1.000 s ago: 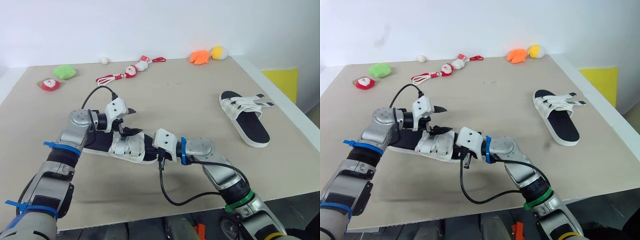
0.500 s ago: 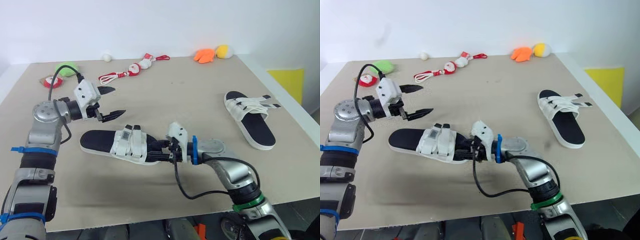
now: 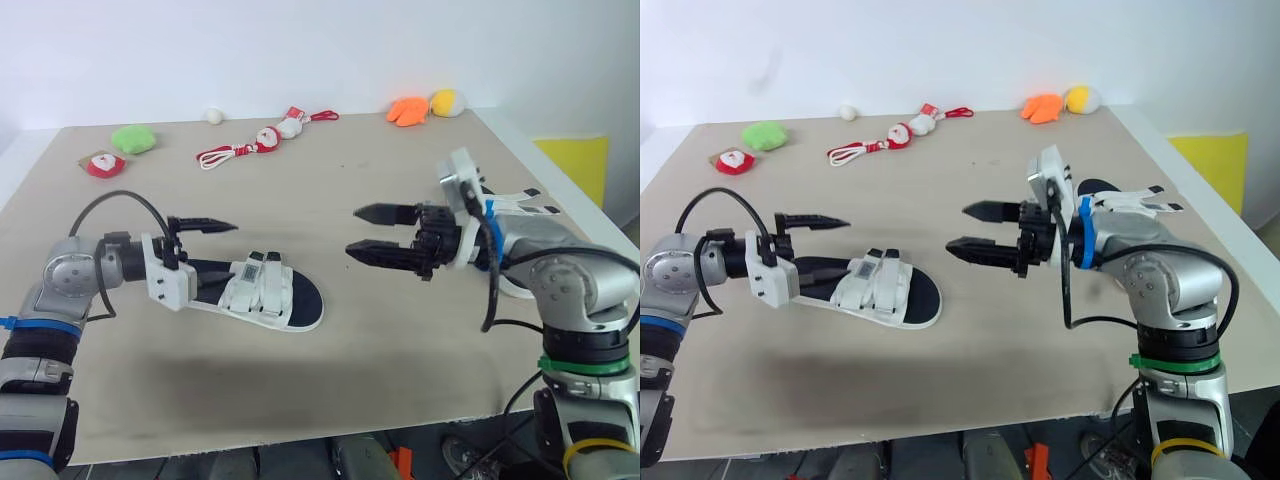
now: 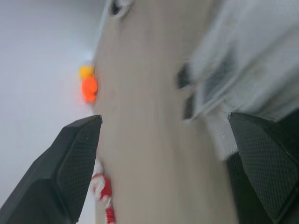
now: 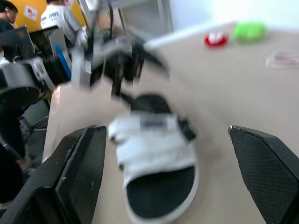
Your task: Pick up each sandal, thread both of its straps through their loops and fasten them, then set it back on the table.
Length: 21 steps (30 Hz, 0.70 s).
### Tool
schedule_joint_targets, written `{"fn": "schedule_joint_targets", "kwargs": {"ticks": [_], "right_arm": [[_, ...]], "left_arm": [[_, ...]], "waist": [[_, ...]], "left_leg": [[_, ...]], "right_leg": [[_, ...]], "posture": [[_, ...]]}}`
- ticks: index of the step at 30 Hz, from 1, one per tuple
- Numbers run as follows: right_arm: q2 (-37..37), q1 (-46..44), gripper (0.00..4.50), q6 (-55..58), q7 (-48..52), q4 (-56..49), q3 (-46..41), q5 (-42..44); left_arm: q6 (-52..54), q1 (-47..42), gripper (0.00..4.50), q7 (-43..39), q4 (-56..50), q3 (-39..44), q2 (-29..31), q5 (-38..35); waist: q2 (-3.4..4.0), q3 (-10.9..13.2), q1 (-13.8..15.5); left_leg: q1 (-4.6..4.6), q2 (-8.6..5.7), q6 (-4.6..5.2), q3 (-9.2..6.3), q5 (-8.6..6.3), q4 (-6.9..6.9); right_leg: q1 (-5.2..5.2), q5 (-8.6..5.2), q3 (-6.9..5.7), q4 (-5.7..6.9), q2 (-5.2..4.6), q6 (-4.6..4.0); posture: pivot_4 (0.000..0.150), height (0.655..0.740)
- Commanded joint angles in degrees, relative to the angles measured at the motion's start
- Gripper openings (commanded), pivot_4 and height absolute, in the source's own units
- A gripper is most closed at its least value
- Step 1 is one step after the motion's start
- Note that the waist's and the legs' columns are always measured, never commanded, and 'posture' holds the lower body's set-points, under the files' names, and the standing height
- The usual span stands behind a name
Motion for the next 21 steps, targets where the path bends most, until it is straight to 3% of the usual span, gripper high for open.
{"fn": "schedule_joint_targets", "kwargs": {"ticks": [1,16,19,21], "right_arm": [[-0.54,-2.66,4.49,-0.57,-1.45,-2.87,-1.45,2.31],[-4.64,-2.91,4.49,-2.82,-1.51,-6.61,1.48,2.73],[-5.09,-2.80,4.50,-3.11,-1.57,-6.73,1.74,2.85],[-5.29,-2.64,4.50,-3.21,-1.69,-6.96,1.78,3.01]], "left_arm": [[-3.40,0.21,4.50,0.64,2.96,-3.23,1.48,1.14],[-2.29,-1.78,4.50,4.97,4.71,-9.89,-4.79,-0.44],[-1.61,-2.48,3.30,4.95,4.84,-10.84,-5.77,-0.30],[-0.66,-3.12,2.19,5.10,4.68,-11.18,-6.25,-0.39]], "waist": [[0.07,0.04,0.00],[0.09,0.04,0.88],[0.10,0.04,0.89],[0.10,0.04,0.90]], "left_leg": [[-0.01,0.00,0.02,0.00,-0.01,0.00],[-0.07,-0.03,0.13,0.02,-0.09,0.07],[-0.06,-0.03,0.13,0.02,-0.09,0.06],[-0.07,-0.03,0.13,0.02,-0.09,0.05]], "right_leg": [[-0.01,0.00,0.00,0.00,0.00,0.00],[0.00,-0.04,0.00,0.00,-0.04,0.10],[0.00,-0.05,0.00,0.00,-0.03,0.09],[0.00,-0.05,0.00,0.00,-0.03,0.09]], "posture": [[0.150,0.7400],[0.150,0.7400],[0.150,0.7400],[0.150,0.7400]]}}
